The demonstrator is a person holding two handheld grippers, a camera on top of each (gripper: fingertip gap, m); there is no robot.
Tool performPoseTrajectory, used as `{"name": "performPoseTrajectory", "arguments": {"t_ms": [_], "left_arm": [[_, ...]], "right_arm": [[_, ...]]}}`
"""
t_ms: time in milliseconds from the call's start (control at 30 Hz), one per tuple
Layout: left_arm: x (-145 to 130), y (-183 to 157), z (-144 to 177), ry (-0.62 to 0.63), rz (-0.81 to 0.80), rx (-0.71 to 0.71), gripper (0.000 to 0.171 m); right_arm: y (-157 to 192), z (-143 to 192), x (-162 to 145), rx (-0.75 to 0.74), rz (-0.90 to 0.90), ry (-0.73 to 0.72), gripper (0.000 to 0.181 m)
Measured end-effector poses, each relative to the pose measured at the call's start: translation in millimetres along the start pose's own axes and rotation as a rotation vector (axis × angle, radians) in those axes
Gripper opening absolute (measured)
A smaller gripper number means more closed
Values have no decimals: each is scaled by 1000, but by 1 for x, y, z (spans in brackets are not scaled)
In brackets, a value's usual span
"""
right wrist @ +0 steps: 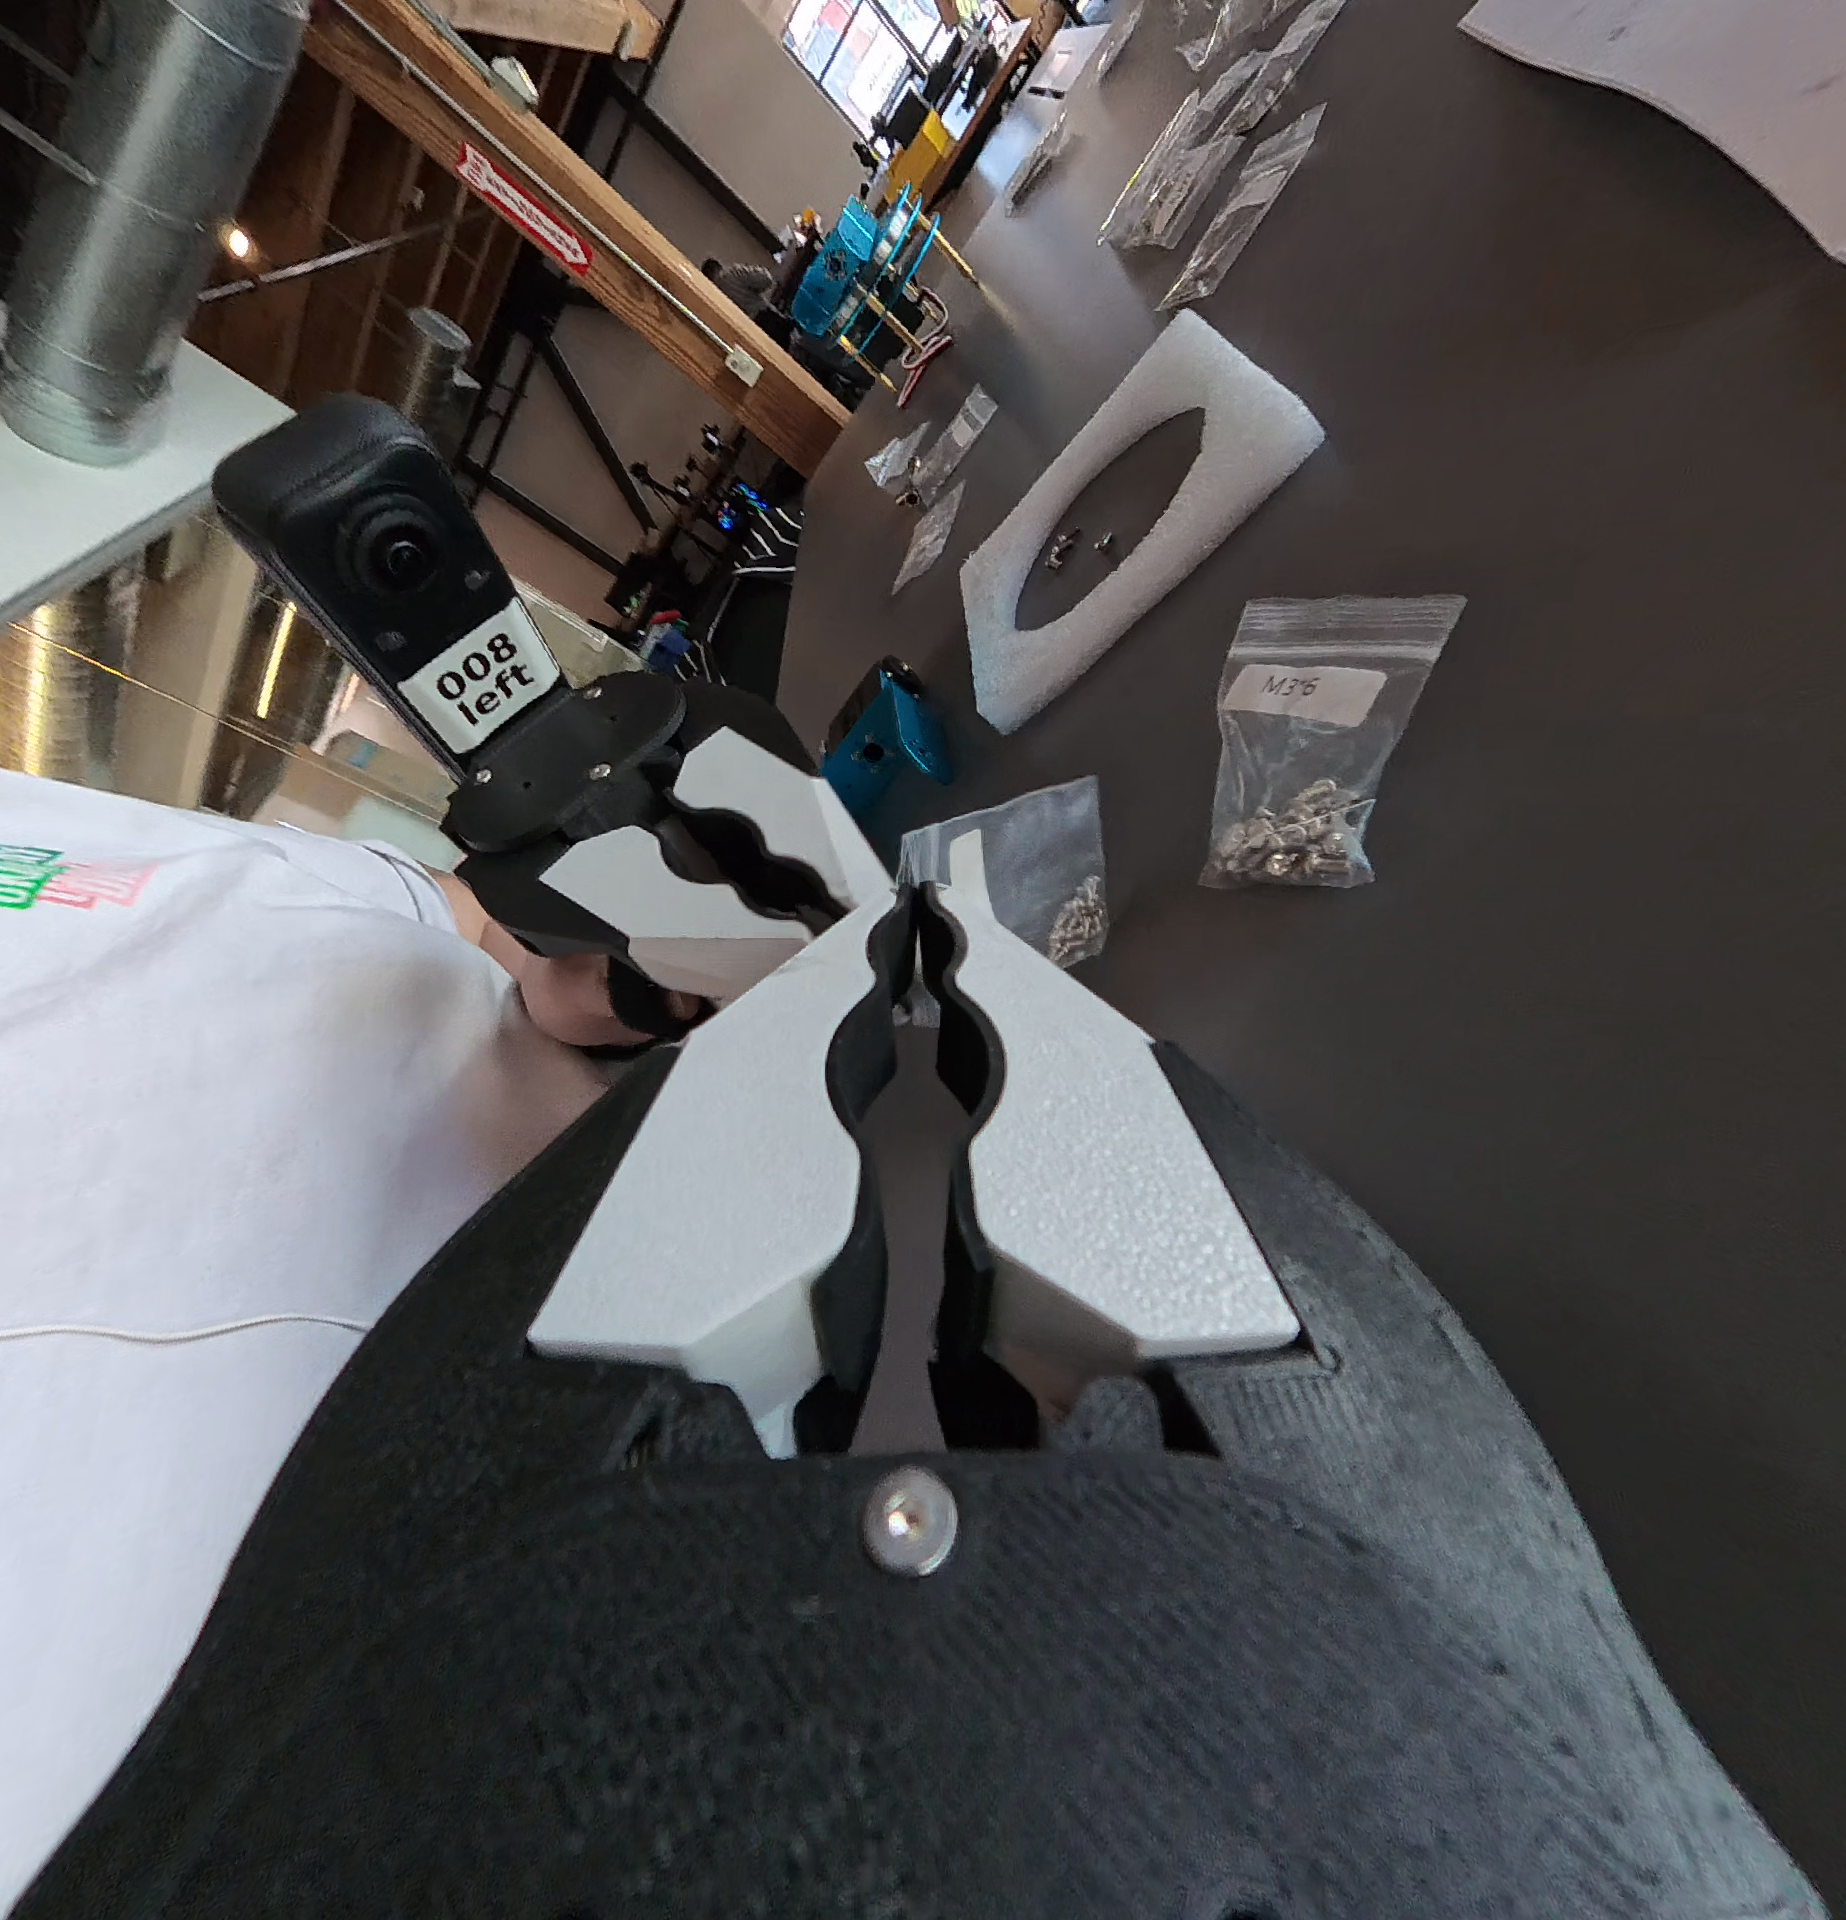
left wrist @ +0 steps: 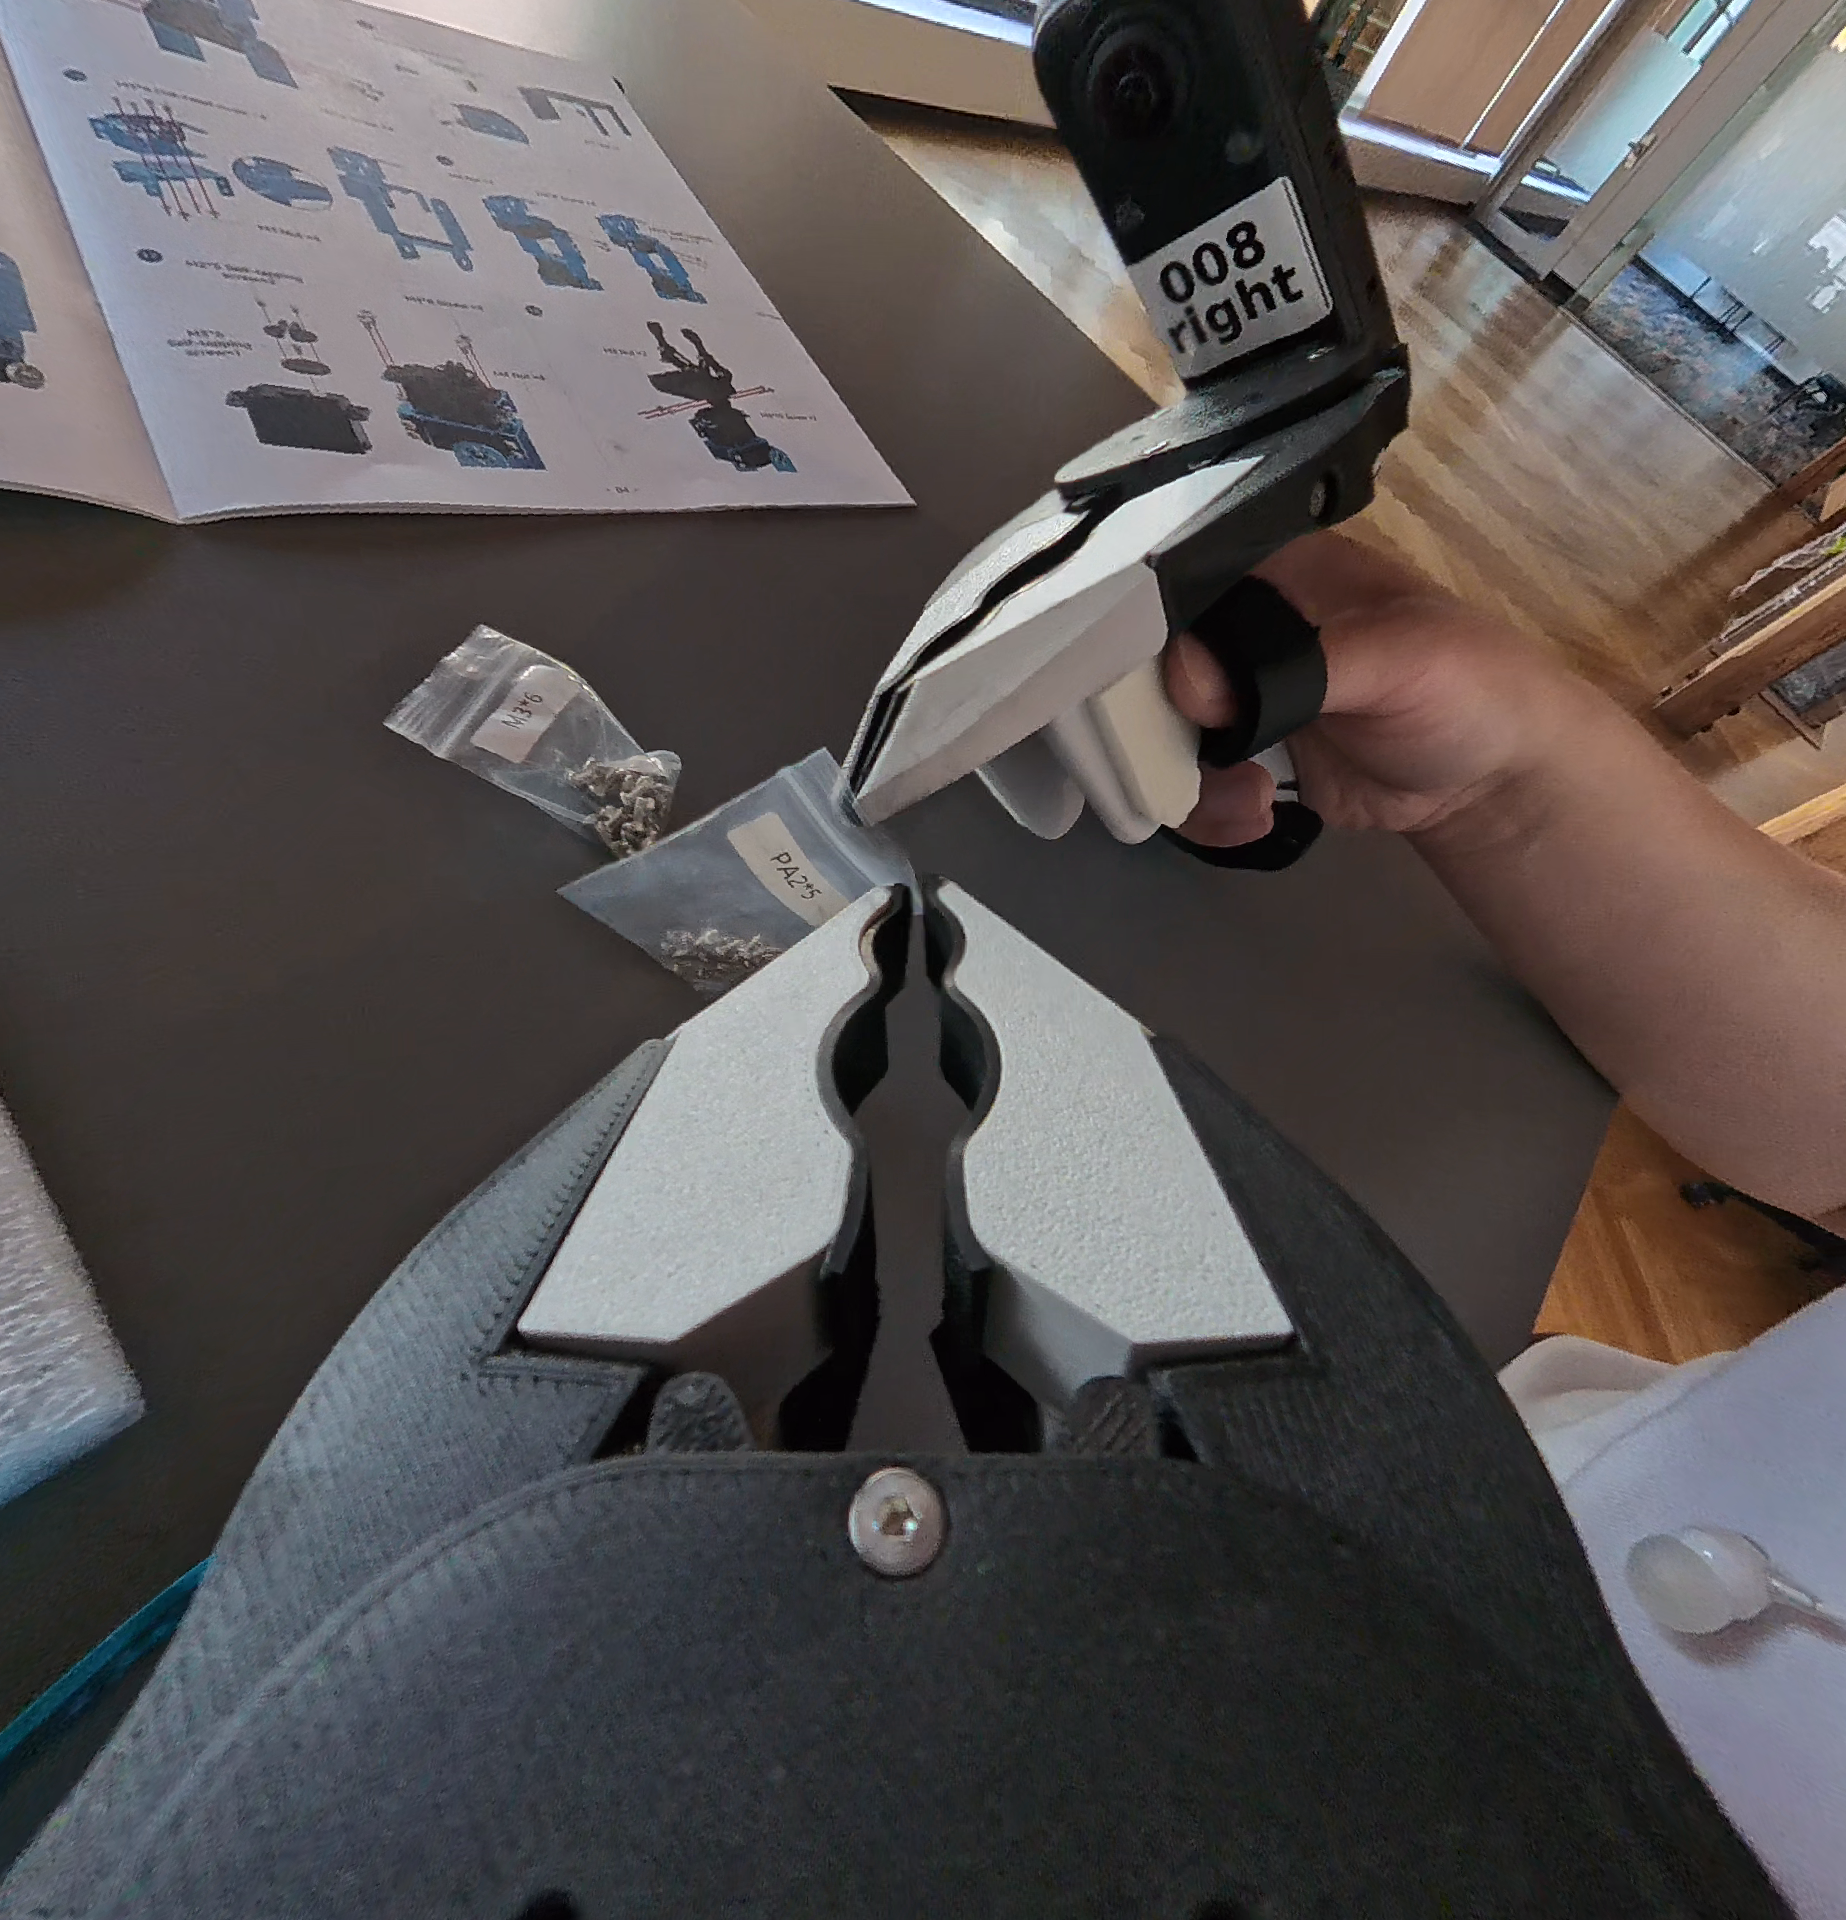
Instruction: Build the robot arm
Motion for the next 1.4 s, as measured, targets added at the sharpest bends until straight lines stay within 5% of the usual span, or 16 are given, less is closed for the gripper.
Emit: {"name": "performPoseTrajectory", "arguments": {"t_ms": [133, 400, 933, 1400], "left_arm": [[6, 4, 4, -42, 16, 26, 31], [5, 5, 5, -36, -42, 55, 8], [4, -3, 16, -63, 110, -155, 11], [-3, 2, 18, -13, 123, -166, 0]], "right_arm": [[2, -1, -1, -10, 28, 10, 0], [7, -4, -5, 9, 48, 43, 0], [17, -1, -12, 72, 108, 108, 0], [14, -5, -17, 80, 75, 127, 0]]}}
Point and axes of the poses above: each gripper's, where its closed fingertips meet, z back along the fingers, x out of its top, y = z × x across the jaws, the point moved 2 cm from there along z, back along the fingers, and after that the axes turned 1 degree about -x, right-handed, at the moved point
